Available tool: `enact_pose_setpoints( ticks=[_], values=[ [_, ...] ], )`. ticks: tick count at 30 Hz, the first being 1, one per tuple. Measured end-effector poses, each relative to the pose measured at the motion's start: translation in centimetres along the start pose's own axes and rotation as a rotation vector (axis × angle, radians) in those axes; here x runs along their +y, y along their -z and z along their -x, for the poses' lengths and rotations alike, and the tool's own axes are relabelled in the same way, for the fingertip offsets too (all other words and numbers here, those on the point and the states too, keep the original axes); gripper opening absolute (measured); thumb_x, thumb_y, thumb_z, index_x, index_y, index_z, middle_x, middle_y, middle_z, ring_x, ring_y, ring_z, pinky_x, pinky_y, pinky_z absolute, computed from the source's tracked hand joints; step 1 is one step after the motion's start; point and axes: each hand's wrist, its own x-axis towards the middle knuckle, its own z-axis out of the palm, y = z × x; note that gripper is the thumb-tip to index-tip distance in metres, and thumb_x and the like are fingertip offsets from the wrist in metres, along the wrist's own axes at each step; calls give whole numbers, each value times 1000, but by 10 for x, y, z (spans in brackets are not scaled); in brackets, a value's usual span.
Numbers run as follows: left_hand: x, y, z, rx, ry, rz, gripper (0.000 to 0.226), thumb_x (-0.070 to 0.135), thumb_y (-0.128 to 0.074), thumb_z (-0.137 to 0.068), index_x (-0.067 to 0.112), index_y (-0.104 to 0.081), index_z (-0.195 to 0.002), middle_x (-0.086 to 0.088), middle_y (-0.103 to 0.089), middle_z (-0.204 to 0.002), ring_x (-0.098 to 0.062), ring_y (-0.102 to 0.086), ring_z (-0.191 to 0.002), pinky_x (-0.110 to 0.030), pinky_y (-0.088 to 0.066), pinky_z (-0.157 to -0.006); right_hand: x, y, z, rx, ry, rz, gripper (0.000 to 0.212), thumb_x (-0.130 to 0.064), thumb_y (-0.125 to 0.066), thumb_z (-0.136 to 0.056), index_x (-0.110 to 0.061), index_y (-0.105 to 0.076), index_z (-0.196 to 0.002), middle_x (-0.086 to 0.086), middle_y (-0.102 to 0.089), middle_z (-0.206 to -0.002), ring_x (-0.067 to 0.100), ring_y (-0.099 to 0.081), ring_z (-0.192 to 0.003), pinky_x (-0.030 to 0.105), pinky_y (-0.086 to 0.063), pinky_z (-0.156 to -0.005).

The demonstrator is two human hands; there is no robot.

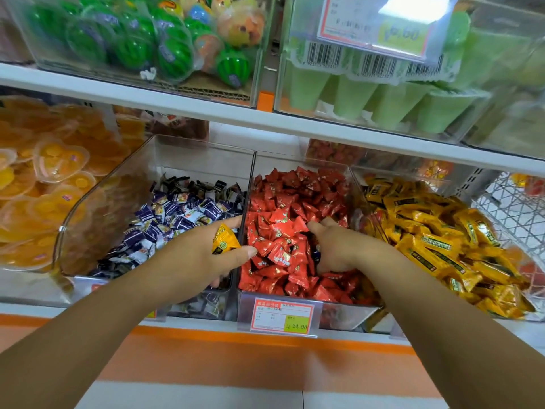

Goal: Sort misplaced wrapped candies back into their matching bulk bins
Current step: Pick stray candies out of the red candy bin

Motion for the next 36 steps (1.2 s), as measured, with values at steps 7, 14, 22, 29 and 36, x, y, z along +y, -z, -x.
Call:
enact_pose_setpoints(
  ticks=[7, 14, 22, 29, 36],
  values=[
    [-9, -5, -8, -23, -56, 49, 67, 56, -58, -82, 45, -32, -143, 6, -60, -54, -5, -55, -48, -17, -41, -46, 0, -4, -4, -9, 63, -38, 81, -20, -68, -84, -22, -22, -151, 7, -24, -148, 30, -44, -126, 35, -46, -99],
    [-8, -5, -7, -19, -40, 52, 66, 54, -58, -83, 44, -33, -144, 5, -61, -57, -5, -55, -49, -18, -42, -46, 4, 5, 7, 171, 111, -316, 50, -7, -68, -84, -14, -52, -131, 6, -58, -109, 20, -60, -77, 25, -51, -64],
    [-8, -4, -6, -26, -35, 35, 64, 53, -58, -84, 45, -33, -142, 6, -59, -53, -5, -54, -49, -19, -41, -48, 2, 37, 41, 307, 280, -881, 34, -14, -78, -78, -23, -64, -108, 4, -69, -93, 5, -66, -63, 26, -59, -60],
    [-9, -3, -5, -40, -22, 46, 69, 53, -60, -82, 46, -30, -143, 11, -59, -52, -2, -55, -48, -20, -44, -50, -28, 35, 35, 223, 367, -819, 45, -28, -76, -80, -27, -63, -123, -11, -56, -115, 14, -71, -66, 36, -60, -72],
    [-9, 0, -3, -58, -43, 28, 72, 53, -59, -81, 44, -28, -145, 11, -58, -49, 0, -50, -43, -13, -35, -42, -2, 34, 33, 305, 331, -921, 42, -3, -64, -89, -22, -58, -126, 9, -60, -114, 20, -66, -60, 24, -52, -47]
  ],
)
